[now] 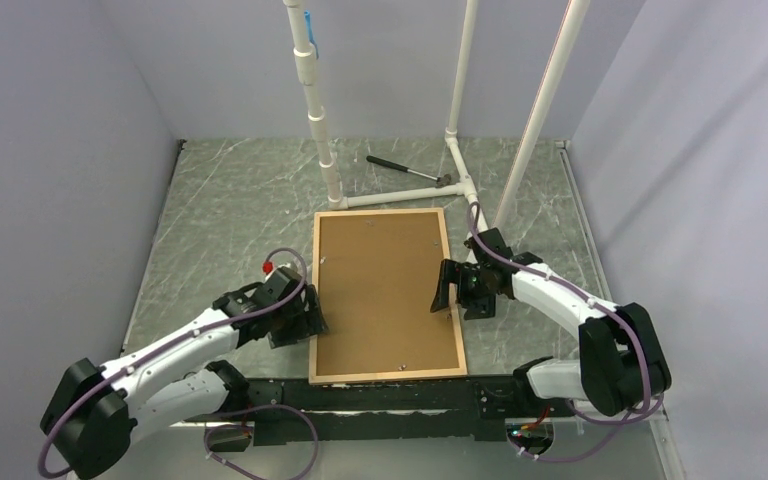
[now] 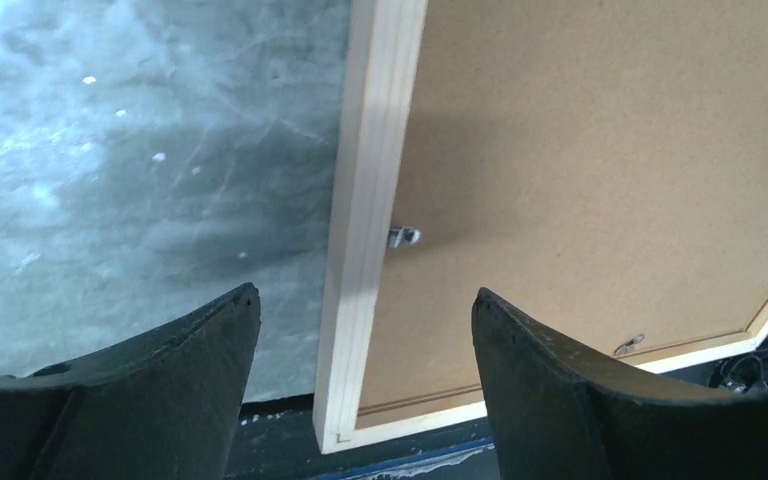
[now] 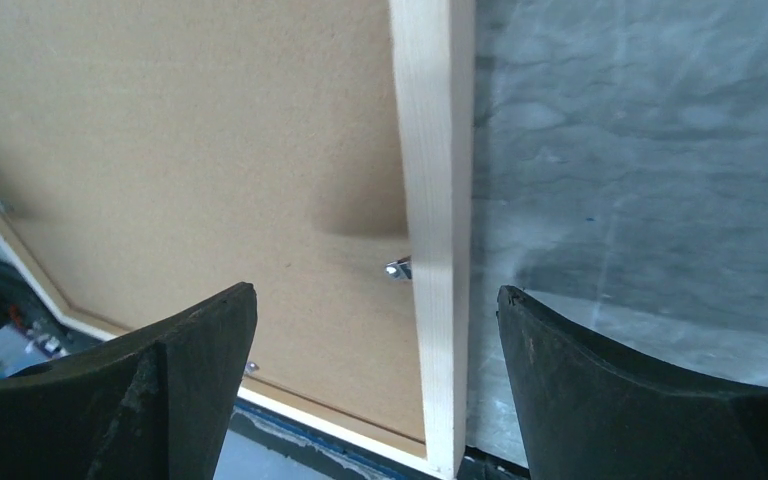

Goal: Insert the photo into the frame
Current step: Install the photo frame at the center of the board.

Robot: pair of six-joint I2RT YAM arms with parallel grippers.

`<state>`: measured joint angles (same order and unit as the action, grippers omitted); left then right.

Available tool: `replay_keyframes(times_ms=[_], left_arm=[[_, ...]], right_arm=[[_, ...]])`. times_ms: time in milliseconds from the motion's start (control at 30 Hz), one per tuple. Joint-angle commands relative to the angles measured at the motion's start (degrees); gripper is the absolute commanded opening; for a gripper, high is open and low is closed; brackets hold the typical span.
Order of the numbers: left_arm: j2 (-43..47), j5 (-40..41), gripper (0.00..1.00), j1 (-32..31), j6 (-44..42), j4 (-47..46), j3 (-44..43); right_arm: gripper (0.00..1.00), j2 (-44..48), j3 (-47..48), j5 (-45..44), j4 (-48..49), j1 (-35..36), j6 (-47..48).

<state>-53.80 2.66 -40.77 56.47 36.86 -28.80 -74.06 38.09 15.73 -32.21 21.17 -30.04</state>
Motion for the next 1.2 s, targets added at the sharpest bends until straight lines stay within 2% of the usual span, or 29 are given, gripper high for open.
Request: replay_keyframes(times_ms=[0, 267, 600, 967, 1067, 1167], left_arm=[[-3.6, -6.2, 0.80, 1.4, -3.2, -9.4, -0.3], [-7.6, -11.3, 0.77, 1.4, -3.9, -16.5, -1.0], [1.2, -13.9, 0.75, 1.0, -3.8, -11.0, -4.7], [4.0, -8.0, 0.75, -9.3, 5.3, -6.2, -0.2], [4.4, -5.7, 0.76, -9.9, 6.2, -4.2, 0.7], [3.9, -2.9, 0.81, -10.0, 6.5, 1.6, -1.4]], right_arm=[[0.91, 0.1, -2.3, 7.3, 5.2, 0.3, -0.6], [0.91, 0.8, -2.9, 14.0, 9.0, 1.9, -3.4], [0.90, 6.8, -0.8, 18.2, 4.9, 3.1, -4.9], [0.91, 14.2, -8.2, 16.0, 2.1, 6.5, -8.9], [0.91, 16.7, -9.7, 15.3, 1.6, 7.1, -9.9], [0.92, 17.3, -9.6, 13.4, 0.5, 7.2, -9.6]])
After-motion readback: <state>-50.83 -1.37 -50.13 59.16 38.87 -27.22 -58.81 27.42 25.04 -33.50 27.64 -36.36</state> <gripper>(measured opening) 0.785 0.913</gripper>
